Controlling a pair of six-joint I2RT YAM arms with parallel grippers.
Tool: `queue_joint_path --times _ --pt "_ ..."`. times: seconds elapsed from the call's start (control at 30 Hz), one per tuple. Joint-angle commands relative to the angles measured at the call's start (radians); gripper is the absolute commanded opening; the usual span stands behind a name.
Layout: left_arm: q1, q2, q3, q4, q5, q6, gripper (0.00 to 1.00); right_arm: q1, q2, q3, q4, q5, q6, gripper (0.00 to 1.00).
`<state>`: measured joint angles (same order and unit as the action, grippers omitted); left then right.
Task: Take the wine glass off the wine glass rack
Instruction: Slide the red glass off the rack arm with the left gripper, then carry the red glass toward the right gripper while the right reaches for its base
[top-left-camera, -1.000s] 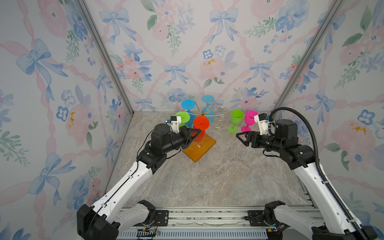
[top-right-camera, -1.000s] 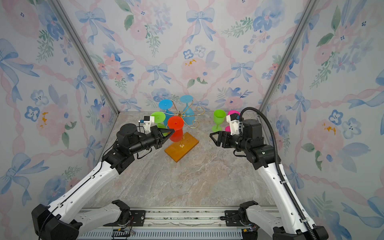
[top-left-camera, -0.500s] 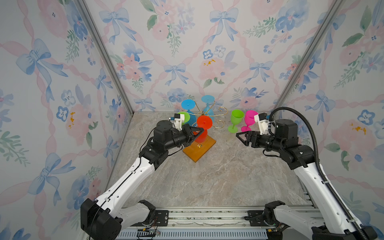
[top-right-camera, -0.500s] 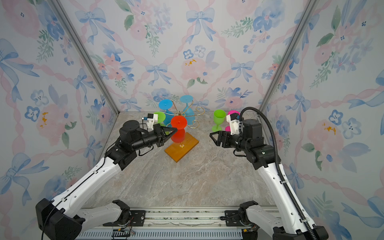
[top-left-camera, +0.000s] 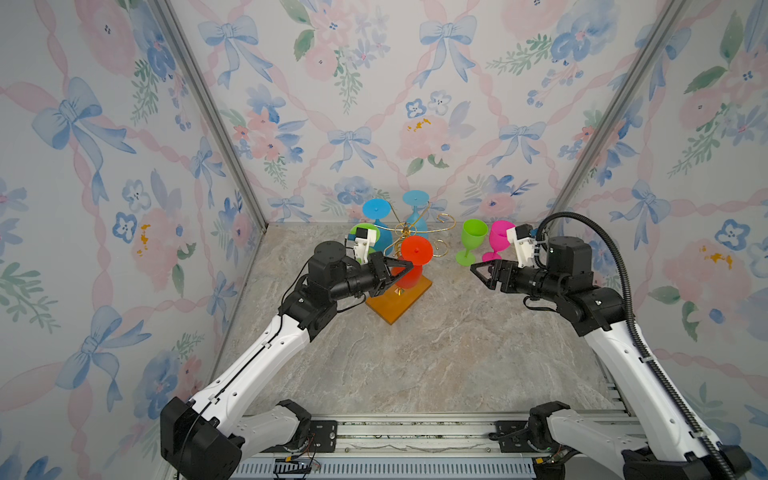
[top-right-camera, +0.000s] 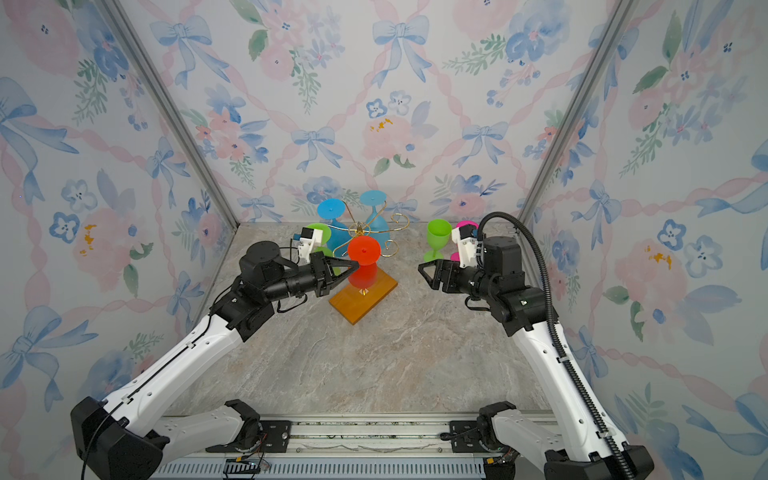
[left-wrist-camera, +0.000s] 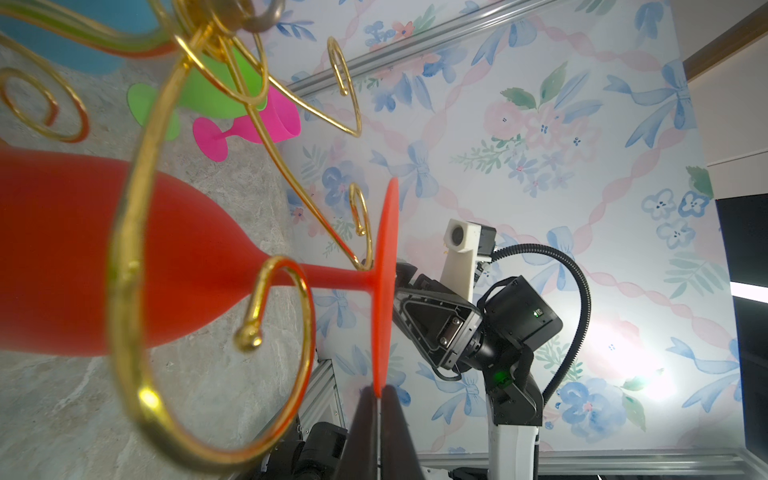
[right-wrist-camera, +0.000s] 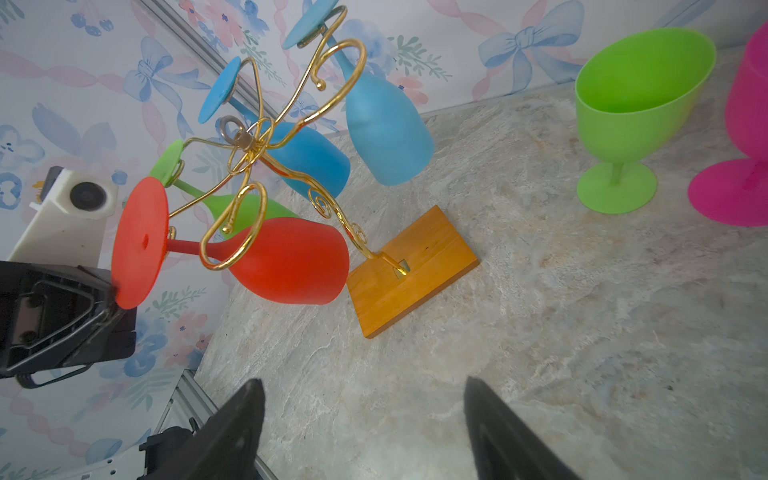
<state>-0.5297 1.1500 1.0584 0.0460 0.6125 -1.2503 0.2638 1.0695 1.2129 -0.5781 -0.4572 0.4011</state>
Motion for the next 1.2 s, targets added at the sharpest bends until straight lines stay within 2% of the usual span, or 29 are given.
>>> queue_joint_path --times 0.0,0.33,0.6,0.8,0.87,1.03,1.17 --pt "-0.007 -0.032 -0.009 0.016 0.057 0.054 0.00 0.008 0.005 0.006 0.027 -0.009 0.012 0.78" --pt "-0.007 -0.070 -0.065 0.017 0.142 0.103 0.00 0.008 0.001 0.005 0.028 -0.006 0.026 0.78" --pt "-0.008 -0.080 -0.102 0.016 0.261 0.215 0.00 0.009 0.000 0.005 0.028 -0.008 0.038 0.78" --pt "-0.008 -0.080 -0.139 0.016 0.307 0.300 0.00 0.010 -0.007 0.007 0.016 -0.009 0.039 0.78" --pt "-0.007 -0.073 -0.147 0.016 0.326 0.317 0.00 0.009 -0.010 0.006 0.021 -0.041 0.039 0.77" --pt "-0.010 -0.057 -0.158 0.016 0.342 0.335 0.00 0.025 -0.020 -0.031 0.156 -0.279 0.101 0.74" --pt "-0.015 -0.049 -0.159 0.016 0.351 0.343 0.00 0.080 -0.024 -0.037 0.205 -0.354 0.112 0.73"
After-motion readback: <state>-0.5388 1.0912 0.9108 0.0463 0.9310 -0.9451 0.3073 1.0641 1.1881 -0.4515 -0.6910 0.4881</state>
